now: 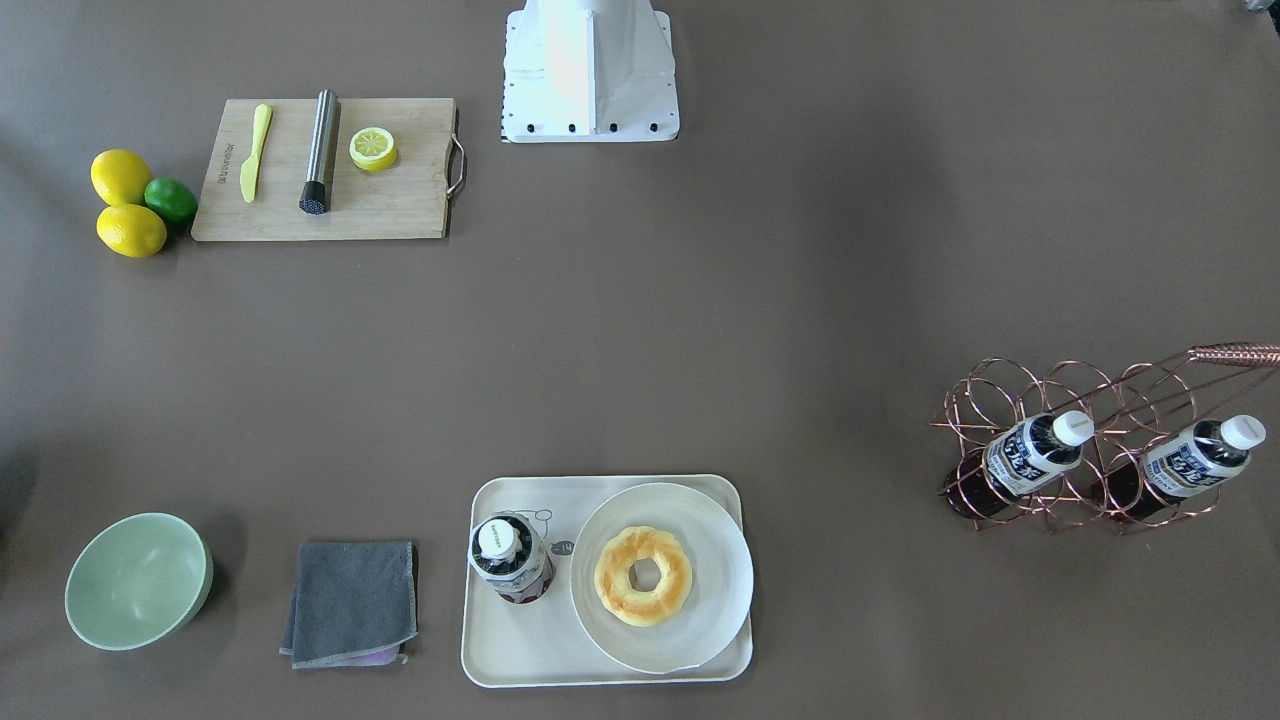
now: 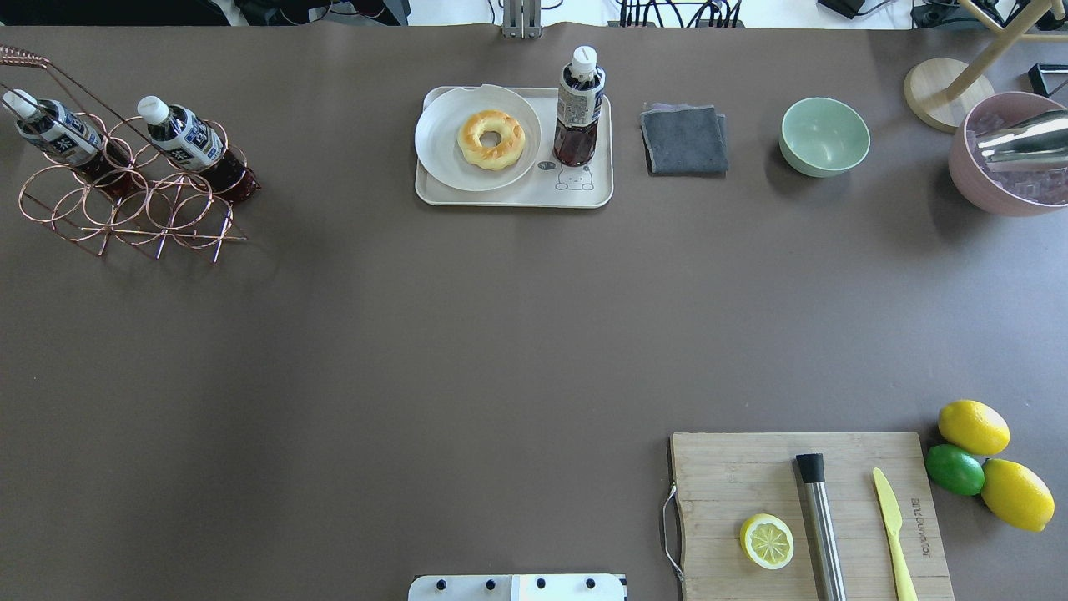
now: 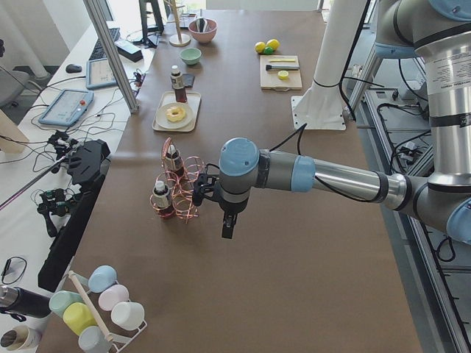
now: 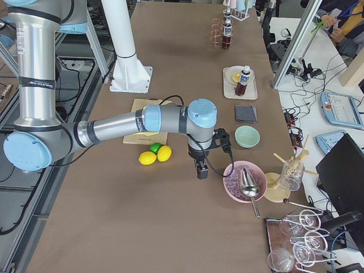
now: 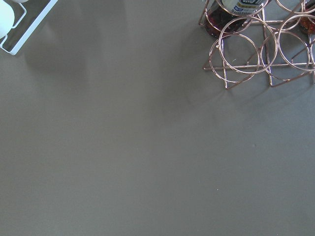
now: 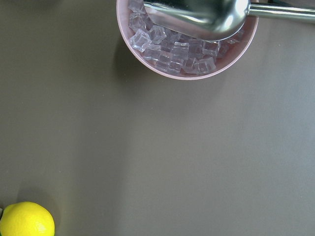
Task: Place tea on tray
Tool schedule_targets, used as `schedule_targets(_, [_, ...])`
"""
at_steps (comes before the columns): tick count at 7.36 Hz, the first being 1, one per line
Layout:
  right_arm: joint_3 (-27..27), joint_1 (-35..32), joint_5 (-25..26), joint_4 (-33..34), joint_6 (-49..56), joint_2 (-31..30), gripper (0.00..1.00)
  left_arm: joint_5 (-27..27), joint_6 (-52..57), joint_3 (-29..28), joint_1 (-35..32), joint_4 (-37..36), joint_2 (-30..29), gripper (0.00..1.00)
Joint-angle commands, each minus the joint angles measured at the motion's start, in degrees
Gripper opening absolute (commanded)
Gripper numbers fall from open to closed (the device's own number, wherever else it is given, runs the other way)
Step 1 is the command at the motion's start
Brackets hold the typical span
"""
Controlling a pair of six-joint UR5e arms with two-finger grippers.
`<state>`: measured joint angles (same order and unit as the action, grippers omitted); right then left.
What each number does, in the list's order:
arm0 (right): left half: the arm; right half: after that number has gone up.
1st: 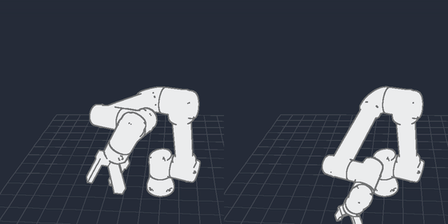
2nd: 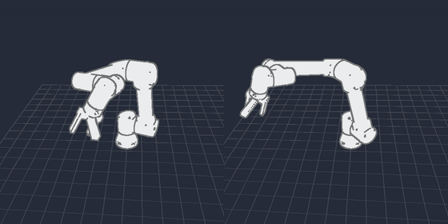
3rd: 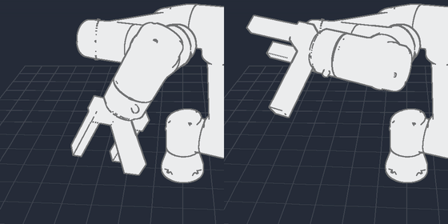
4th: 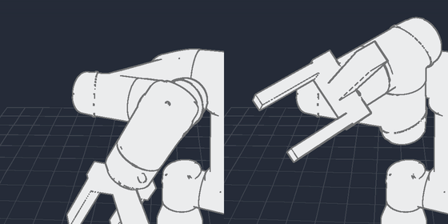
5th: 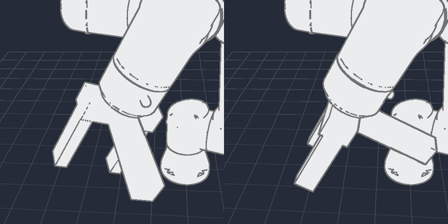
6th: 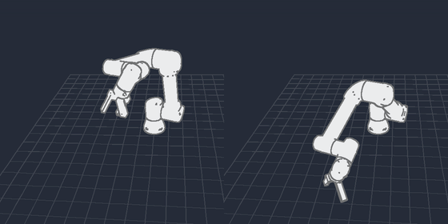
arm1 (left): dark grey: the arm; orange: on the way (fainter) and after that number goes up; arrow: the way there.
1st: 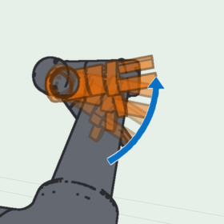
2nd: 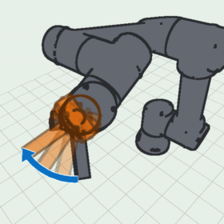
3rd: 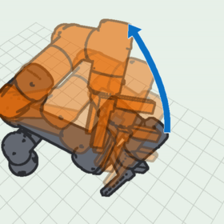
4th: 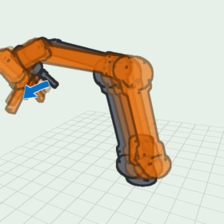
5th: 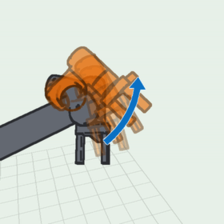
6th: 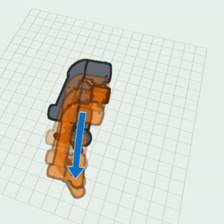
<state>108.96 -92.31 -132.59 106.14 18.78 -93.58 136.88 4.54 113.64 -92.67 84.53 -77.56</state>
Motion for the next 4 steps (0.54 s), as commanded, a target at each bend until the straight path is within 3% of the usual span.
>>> schedule_targets(1, [-1.3, -0.2, -0.1, -0.2, -0.1, -0.6, 1.0, -0.1, 0.3, -0.8, -0.2, 0.5, 1.6, 0.97])
schedule_targets(4, [-1.6, -0.2, -2.4, -0.5, -0.1, -1.1, 1.0, -0.1, 0.3, -1.9, -0.5, 0.5, 2.0, 0.97])
